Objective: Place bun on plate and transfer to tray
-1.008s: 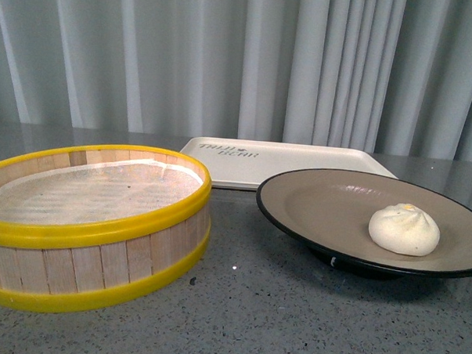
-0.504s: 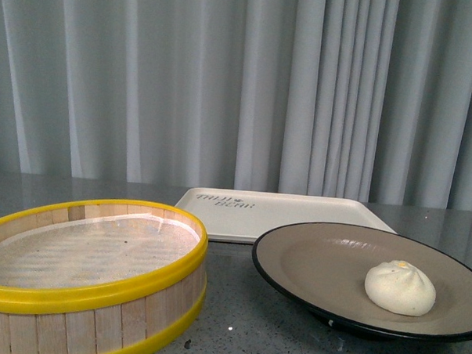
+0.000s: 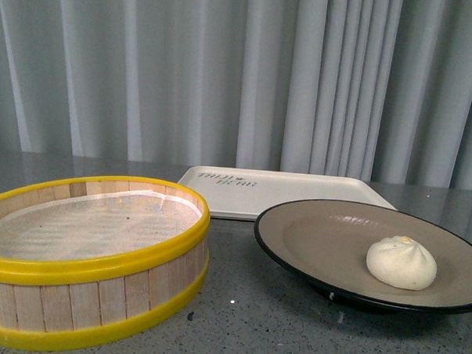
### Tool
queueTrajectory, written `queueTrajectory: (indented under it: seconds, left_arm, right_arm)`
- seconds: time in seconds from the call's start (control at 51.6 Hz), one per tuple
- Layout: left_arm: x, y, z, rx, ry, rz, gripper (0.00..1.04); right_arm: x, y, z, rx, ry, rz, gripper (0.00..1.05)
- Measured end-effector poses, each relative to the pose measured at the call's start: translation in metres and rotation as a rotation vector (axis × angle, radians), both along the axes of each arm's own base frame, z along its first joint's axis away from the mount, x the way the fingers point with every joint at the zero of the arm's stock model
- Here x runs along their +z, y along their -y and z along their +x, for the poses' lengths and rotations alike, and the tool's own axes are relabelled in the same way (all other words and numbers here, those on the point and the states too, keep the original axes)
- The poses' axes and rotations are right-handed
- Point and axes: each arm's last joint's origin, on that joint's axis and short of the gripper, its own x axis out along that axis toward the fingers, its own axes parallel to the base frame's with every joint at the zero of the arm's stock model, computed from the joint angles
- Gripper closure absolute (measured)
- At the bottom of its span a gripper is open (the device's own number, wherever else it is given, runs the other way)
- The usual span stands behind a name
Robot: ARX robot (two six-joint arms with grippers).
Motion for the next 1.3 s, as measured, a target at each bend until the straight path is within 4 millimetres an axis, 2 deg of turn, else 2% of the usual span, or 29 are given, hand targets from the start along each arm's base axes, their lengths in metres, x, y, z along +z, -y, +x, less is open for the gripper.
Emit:
queueTrajectory:
  seconds: [0.814, 0.95, 1.182, 1.298]
  left_arm:
    - [0.001, 0.000, -0.021, 0.000, 0.008, 0.000, 1.01]
    - [-0.002, 0.000, -0.033, 0.000, -0.001, 0.000, 1.01]
    - [-0.002, 0.000, -0.033, 0.000, 0.002, 0.000, 1.01]
    - [-0.002, 0.000, -0.033, 0.000, 0.001, 0.000, 0.83]
  right_arm:
    - [0.000, 0.000, 0.000, 0.000, 0.000, 0.000, 0.08]
    - [0.000, 0.000, 0.000, 0.000, 0.000, 0.000, 0.08]
    - [0.000, 0.000, 0.000, 0.000, 0.000, 0.000, 0.08]
    - [0.000, 0.000, 0.000, 0.000, 0.000, 0.000, 0.08]
